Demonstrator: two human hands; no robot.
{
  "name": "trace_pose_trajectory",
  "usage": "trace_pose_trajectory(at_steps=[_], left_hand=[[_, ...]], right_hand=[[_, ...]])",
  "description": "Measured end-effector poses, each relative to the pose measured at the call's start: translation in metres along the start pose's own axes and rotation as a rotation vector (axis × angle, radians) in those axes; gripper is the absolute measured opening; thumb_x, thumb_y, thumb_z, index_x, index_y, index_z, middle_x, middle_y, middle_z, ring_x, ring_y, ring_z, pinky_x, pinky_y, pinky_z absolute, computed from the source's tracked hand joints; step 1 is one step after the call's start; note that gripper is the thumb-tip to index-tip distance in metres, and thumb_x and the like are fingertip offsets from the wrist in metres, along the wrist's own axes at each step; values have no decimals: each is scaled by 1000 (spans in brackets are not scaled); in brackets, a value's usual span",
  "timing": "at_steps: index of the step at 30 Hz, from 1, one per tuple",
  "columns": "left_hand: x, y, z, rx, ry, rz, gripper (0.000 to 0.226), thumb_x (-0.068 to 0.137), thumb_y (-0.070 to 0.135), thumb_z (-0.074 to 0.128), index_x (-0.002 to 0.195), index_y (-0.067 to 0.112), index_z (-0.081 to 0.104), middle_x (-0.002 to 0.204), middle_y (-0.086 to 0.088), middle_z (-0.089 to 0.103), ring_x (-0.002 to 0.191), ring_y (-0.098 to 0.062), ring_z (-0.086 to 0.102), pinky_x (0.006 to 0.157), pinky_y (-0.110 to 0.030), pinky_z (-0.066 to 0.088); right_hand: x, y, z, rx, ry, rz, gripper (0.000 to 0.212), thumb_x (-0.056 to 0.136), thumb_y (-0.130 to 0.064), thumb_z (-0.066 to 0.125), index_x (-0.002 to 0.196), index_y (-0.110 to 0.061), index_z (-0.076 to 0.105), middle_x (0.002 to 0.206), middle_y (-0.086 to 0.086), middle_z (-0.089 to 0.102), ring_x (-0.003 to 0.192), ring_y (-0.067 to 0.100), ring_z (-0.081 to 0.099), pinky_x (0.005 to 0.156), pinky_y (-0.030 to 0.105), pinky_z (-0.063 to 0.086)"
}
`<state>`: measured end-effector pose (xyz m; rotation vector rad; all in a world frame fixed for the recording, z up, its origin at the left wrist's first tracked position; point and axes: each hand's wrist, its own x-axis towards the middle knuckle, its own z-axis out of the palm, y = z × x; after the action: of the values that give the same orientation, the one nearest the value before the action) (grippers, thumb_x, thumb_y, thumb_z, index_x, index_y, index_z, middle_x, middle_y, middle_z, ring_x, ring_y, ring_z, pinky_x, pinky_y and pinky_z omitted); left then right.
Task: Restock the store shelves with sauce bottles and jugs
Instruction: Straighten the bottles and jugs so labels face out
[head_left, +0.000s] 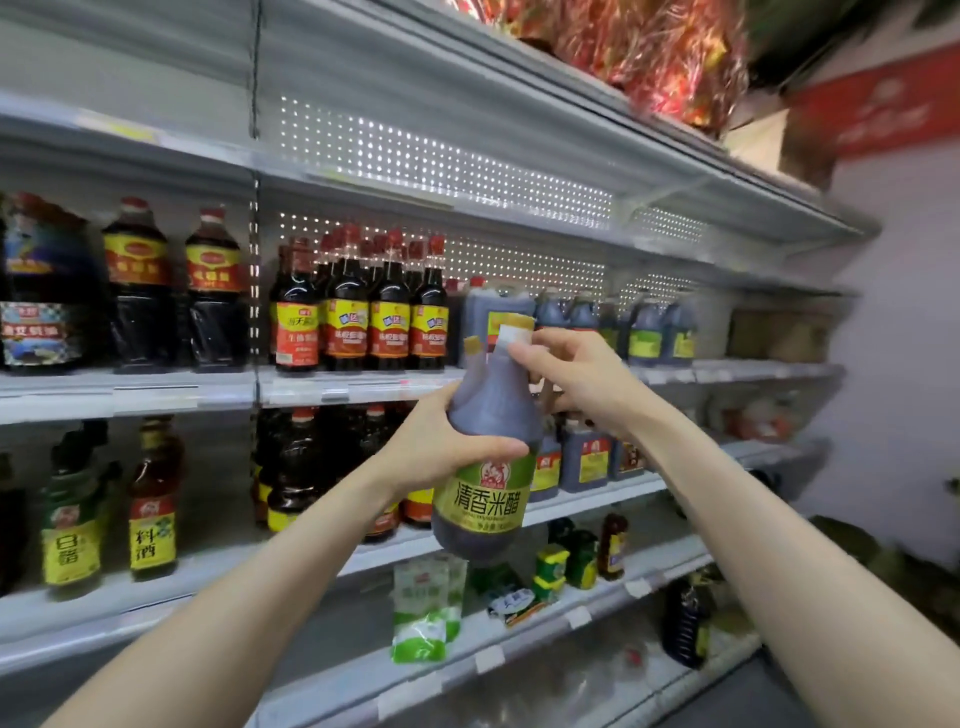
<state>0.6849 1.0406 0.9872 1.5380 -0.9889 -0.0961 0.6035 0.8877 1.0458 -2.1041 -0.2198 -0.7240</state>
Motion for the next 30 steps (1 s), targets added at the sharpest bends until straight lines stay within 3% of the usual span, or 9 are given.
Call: trace_pose_trajectory(at_steps=[4,8,10,14,18,20,24,27,30], left_hand=[[39,11,59,-13,-54,40,39,70,8,83,95,30,62,83,14,74,79,-3,70,65,-18,54],[85,17,104,-48,-91,53,47,68,13,84,103,31,59,88,12,74,83,-6,71,66,-19,55],[111,16,123,-67,-112,56,46,69,10,83,103,31,58,86,13,74,81,-5,71,63,-17,54],[165,-6,159,-70,-137,71,54,67,11,85,111,28,59,100,5,73,90,-9,70,75,-25,56],[220,-42,197,-126,-143,92,52,68,4,83,108,28,59,95,8,73,87,-7,70,67,-19,54],[258,-59,211,-142,-141,103,56,61,12,89,106,28,60,97,6,74,90,-10,70,72,-23,56],[344,-82,230,-140,-113,123,76,44,35,90,113,26,59,105,5,72,95,-10,69,76,-27,56],[404,-97,246,-138,-83,156,77,51,22,93,120,18,58,105,6,71,91,-6,69,69,-18,53],[453,-111,259,-110,-81,169,86,45,37,91,122,20,57,110,3,70,99,-11,68,79,-29,56]], right_hand=[[-6,26,-69,2,47,18,12,94,-33,59,93,-25,66,74,4,57,67,20,54,62,36,44],[3,51,-126,5,92,15,11,93,-32,60,93,-23,67,67,-4,57,67,14,54,67,45,49],[10,67,-149,-4,116,7,14,94,-31,59,95,-20,67,66,-8,59,68,11,54,67,40,47],[26,109,-185,46,203,26,9,93,-26,61,88,-20,66,65,-10,61,67,6,57,64,39,47],[54,161,-213,-34,285,-10,8,91,-19,64,83,-19,66,71,-6,64,64,-4,61,65,33,50],[75,187,-230,-91,308,-38,10,91,-19,64,81,-20,66,72,-7,65,63,-1,60,64,30,52],[132,235,-272,-116,310,-47,9,91,-19,64,83,-18,66,69,-4,62,57,10,56,62,43,54],[174,268,-300,-119,300,-65,10,91,-18,63,82,-21,66,66,-5,60,56,10,54,56,35,52],[205,298,-323,-80,308,-48,14,92,-16,63,80,-24,65,61,-9,58,49,4,51,49,24,47]])
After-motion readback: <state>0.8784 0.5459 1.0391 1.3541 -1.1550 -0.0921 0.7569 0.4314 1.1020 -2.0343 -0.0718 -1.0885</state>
